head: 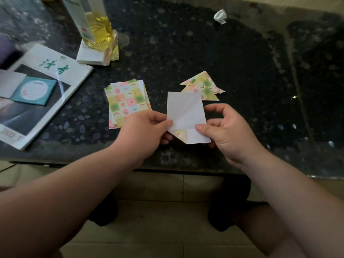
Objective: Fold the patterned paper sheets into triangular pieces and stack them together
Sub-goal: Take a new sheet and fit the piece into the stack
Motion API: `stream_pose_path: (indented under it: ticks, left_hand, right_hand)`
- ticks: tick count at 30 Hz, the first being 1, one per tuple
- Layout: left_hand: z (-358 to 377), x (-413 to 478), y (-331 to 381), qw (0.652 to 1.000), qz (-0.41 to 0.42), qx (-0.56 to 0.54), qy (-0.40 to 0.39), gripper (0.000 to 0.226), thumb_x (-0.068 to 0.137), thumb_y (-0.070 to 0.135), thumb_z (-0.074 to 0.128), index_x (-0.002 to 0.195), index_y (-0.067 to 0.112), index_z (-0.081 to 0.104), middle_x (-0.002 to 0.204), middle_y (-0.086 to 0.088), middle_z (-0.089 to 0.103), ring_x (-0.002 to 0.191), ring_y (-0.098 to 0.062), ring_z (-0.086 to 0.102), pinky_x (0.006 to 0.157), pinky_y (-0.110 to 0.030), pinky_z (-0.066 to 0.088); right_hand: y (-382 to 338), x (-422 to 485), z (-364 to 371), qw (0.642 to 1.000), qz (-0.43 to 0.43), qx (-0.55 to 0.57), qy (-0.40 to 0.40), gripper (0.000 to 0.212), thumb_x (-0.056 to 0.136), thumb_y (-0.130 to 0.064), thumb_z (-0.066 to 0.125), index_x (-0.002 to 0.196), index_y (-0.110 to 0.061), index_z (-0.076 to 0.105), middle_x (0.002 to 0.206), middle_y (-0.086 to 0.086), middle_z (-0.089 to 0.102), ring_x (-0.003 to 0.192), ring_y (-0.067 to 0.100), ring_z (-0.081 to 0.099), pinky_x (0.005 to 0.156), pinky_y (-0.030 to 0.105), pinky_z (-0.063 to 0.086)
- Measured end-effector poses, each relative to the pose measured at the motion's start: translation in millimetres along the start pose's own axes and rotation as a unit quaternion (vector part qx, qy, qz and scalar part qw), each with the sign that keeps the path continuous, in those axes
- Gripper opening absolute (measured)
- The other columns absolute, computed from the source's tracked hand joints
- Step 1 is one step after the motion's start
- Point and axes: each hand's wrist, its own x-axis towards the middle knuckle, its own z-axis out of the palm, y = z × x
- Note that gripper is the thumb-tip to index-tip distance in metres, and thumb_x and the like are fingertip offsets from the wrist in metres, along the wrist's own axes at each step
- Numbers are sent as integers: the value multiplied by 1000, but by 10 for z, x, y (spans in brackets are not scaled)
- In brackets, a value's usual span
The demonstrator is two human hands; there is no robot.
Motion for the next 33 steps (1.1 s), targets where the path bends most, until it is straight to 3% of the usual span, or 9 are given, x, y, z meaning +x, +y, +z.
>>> stream_pose_path:
  ticks: [3, 8, 11, 14, 17, 20, 25, 28, 33]
  left_hand:
    - [-4, 20, 3, 994, -40, -103, -5, 17, 92, 7, 74, 102, 9, 61, 75, -8, 76, 65, -18, 73, 60, -29, 59]
    - [-30, 47, -33, 997, -14, -75, -4, 20, 91, 4, 74, 90, 11, 55, 68, -7, 72, 66, -19, 72, 66, -35, 60]
    - [-65, 74, -23, 999, -12, -25, -19, 12, 94, 2, 69, 96, 14, 69, 73, -2, 75, 69, -14, 72, 71, -29, 59]
    - [-89, 81, -19, 999, -23, -5, -29, 17, 97, 1, 64, 96, 13, 76, 73, -1, 76, 70, -11, 71, 75, -27, 60]
    - [-87, 65, -21, 999, -26, -2, -30, 21, 97, -1, 63, 96, 14, 78, 74, -3, 77, 70, -10, 72, 71, -21, 60]
    - [-80, 36, -12, 999, -24, -15, -41, 20, 95, -3, 65, 98, 13, 78, 82, -7, 78, 72, -11, 73, 69, -18, 59]
    - [-91, 31, 3, 995, -54, -70, -56, 15, 92, -6, 68, 95, 7, 75, 81, -11, 77, 72, -14, 74, 67, -22, 59]
    - [-106, 32, 2, 995, -63, -48, -67, 8, 90, -3, 72, 93, 5, 72, 80, -12, 75, 70, -16, 73, 69, -30, 63]
    - [-147, 43, -5, 993, 6, 97, -63, 9, 91, 7, 74, 90, 15, 71, 74, -1, 76, 71, -12, 74, 75, -31, 63]
  right_hand:
    - [57, -2, -21, 996, -48, -66, 18, 47, 91, -13, 77, 119, -39, 49, 79, 4, 76, 68, 20, 74, 55, 25, 54]
    - [59, -30, -95, 983, -113, -142, -41, 29, 98, -6, 63, 109, -33, 64, 75, 5, 68, 61, 16, 70, 53, 21, 50]
    - [68, -59, -154, 973, -126, -166, -101, 51, 91, 12, 53, 106, -35, 69, 87, 0, 71, 70, 14, 70, 58, 19, 50]
    - [106, -73, -202, 955, -147, -218, -140, 62, 85, 11, 63, 114, -44, 63, 94, -12, 72, 80, 14, 69, 70, 24, 57]
    - [153, -55, -190, 936, -183, -279, -114, 49, 85, -12, 81, 108, -51, 62, 106, -21, 69, 97, 6, 66, 87, 20, 53]
    - [179, -54, -146, 943, -208, -245, -87, 33, 83, -23, 85, 101, -47, 70, 106, -24, 70, 104, -3, 64, 91, 14, 50]
    - [238, 30, -143, 952, -249, -168, -56, 14, 86, -13, 82, 95, -24, 82, 95, -9, 76, 95, 12, 73, 85, 29, 58]
    - [244, 48, -153, 952, -257, -157, -57, 10, 85, -8, 82, 92, -15, 83, 94, -3, 76, 91, 14, 73, 84, 30, 59]
    - [286, 71, -176, 938, -247, -234, -71, 13, 83, -14, 84, 86, -25, 81, 89, -7, 72, 84, 11, 68, 72, 22, 52]
